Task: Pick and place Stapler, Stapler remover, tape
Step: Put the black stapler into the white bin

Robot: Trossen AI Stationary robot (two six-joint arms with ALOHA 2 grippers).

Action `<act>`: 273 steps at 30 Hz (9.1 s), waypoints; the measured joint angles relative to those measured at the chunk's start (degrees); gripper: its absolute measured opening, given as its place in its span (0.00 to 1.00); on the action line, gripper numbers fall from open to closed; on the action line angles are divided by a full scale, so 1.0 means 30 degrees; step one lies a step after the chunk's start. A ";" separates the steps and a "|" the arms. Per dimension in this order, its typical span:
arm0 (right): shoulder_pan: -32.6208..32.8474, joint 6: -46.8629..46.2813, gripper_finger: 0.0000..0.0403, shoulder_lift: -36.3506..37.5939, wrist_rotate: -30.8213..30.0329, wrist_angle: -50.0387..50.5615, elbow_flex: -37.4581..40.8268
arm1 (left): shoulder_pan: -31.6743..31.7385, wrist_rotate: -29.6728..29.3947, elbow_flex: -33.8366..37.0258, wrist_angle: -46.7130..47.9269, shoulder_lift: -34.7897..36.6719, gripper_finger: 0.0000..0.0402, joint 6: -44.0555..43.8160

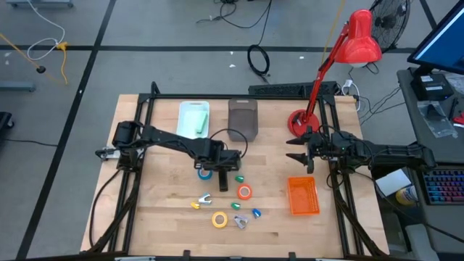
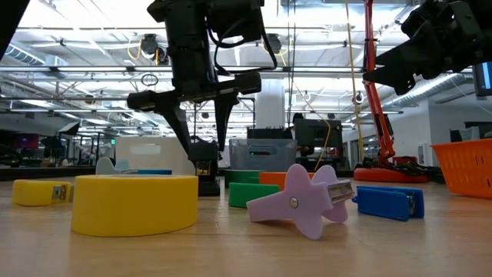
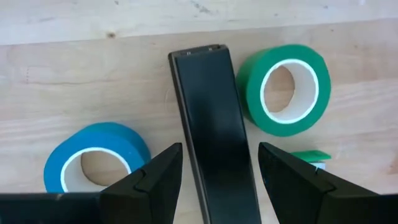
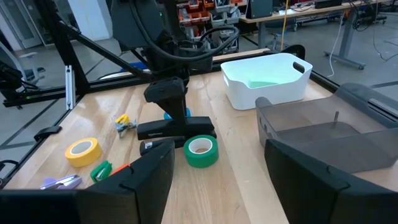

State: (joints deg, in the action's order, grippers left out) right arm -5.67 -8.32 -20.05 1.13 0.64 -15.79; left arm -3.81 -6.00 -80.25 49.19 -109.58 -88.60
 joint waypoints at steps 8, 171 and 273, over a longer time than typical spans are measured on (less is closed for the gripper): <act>0.0000 0.0000 0.60 0.0002 -0.0007 0.0000 0.0000 | 0.0003 0.0552 -0.0015 -0.0190 -0.0791 0.53 0.0059; 0.0015 0.0495 0.60 0.0001 -0.0357 -0.0947 -0.0015 | 1.2111 -0.4019 0.3592 0.0918 0.3519 0.71 1.5692; 0.0013 -0.0499 0.60 0.0007 -0.0342 -0.0984 0.0000 | 1.1817 -0.4278 0.3468 0.1013 0.3759 0.74 1.5985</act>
State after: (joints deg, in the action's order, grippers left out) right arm -5.63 -9.81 -20.03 0.10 -2.31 -15.79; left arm 31.64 -18.83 -69.84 52.23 -98.30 -40.64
